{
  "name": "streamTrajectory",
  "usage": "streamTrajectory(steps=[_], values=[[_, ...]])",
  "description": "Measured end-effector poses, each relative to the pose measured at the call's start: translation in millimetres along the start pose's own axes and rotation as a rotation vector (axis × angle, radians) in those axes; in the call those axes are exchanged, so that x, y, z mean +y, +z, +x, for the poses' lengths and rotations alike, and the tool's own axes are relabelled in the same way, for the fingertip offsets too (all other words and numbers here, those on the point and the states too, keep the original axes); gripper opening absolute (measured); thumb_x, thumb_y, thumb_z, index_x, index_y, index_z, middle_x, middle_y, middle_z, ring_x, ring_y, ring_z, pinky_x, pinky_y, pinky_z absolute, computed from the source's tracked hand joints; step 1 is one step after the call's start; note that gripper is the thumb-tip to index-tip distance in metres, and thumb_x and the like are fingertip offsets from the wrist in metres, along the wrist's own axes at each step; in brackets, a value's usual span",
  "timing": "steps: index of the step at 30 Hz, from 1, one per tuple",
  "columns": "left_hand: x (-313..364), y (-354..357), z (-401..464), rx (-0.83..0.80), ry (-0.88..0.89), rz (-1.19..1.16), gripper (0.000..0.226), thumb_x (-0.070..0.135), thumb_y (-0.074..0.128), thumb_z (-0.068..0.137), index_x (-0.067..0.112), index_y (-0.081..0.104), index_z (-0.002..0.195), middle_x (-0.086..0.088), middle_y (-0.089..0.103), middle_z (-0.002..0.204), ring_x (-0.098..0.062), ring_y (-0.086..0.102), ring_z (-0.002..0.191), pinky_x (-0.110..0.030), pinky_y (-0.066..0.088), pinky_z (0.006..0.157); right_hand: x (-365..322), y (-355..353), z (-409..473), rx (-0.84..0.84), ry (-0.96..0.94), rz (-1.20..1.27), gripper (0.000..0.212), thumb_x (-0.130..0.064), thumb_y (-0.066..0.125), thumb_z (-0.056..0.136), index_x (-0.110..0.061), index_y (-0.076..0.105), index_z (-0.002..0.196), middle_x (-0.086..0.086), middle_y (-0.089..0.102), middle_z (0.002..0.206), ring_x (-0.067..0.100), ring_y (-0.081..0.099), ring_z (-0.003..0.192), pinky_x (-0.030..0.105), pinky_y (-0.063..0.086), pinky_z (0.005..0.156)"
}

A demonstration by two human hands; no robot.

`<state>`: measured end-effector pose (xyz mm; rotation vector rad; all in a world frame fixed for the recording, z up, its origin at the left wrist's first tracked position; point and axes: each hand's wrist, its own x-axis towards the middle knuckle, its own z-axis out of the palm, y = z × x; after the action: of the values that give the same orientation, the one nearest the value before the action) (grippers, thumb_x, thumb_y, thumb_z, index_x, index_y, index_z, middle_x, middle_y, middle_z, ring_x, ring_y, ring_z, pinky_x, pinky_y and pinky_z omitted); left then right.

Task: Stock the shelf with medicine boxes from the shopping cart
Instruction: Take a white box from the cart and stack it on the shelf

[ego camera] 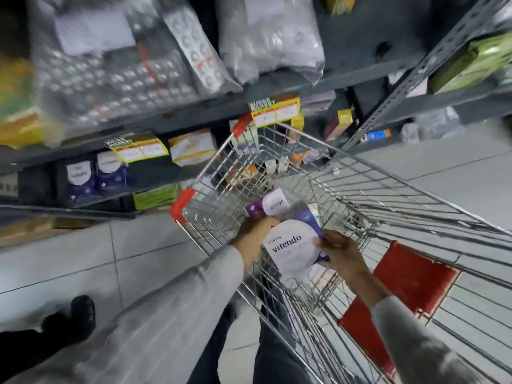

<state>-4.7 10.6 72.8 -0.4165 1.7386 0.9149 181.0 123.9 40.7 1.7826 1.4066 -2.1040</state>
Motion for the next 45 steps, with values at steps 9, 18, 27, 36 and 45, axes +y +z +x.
streamTrajectory(steps=[9, 18, 27, 36, 45], values=[[72, -63, -163, -0.073, 0.456, -0.415, 0.020, 0.015, 0.070, 0.093, 0.009, 0.074, 0.112, -0.013, 0.080, 0.101, -0.029, 0.074, 0.082, -0.036, 0.059, 0.062, -151, 46, -144, -0.018, -0.530, 0.050, 0.021, -0.009, 0.069, 0.095, -0.027, 0.079, 0.094, -0.003, 0.074, 0.074, 0.015, 0.070, 0.069, 0.027, 0.058, 0.060], [108, -226, -332, -0.053, 1.165, -0.339, 0.022, 0.037, 0.064, 0.098, 0.041, 0.074, 0.117, 0.007, 0.080, 0.112, -0.015, 0.076, 0.103, -0.025, 0.061, 0.076, -276, 151, -311, -0.073, -1.106, -0.190, 0.030, -0.038, 0.062, 0.093, -0.037, 0.070, 0.122, -0.011, 0.079, 0.111, 0.010, 0.075, 0.096, 0.027, 0.060, 0.075], [121, -418, -425, 0.255, 1.456, -0.325, 0.024, 0.042, 0.057, 0.098, 0.044, 0.074, 0.114, 0.010, 0.080, 0.111, -0.010, 0.076, 0.100, -0.022, 0.062, 0.072, -353, 323, -410, -0.392, -1.405, -0.243, 0.057, -0.007, 0.071, 0.094, -0.036, 0.056, 0.141, -0.012, 0.075, 0.126, 0.007, 0.073, 0.110, 0.028, 0.061, 0.084], [170, -577, -423, 0.421, 1.301, -0.465, 0.044, 0.064, 0.038, 0.100, 0.036, 0.072, 0.108, 0.016, 0.081, 0.095, -0.002, 0.076, 0.089, -0.022, 0.057, 0.066, -418, 540, -417, -0.433, -1.347, -0.488, 0.065, -0.011, 0.063, 0.086, -0.036, 0.044, 0.144, -0.009, 0.069, 0.130, 0.009, 0.071, 0.102, 0.027, 0.060, 0.080], [211, -631, -387, 0.392, 1.273, -0.518, 0.059, 0.072, 0.026, 0.099, 0.037, 0.073, 0.104, 0.013, 0.082, 0.096, -0.002, 0.077, 0.086, -0.014, 0.057, 0.058, -433, 624, -397, -0.516, -1.152, -0.420, 0.076, 0.000, 0.062, 0.089, -0.029, 0.031, 0.152, -0.001, 0.063, 0.135, 0.019, 0.060, 0.118, 0.049, 0.055, 0.103]])
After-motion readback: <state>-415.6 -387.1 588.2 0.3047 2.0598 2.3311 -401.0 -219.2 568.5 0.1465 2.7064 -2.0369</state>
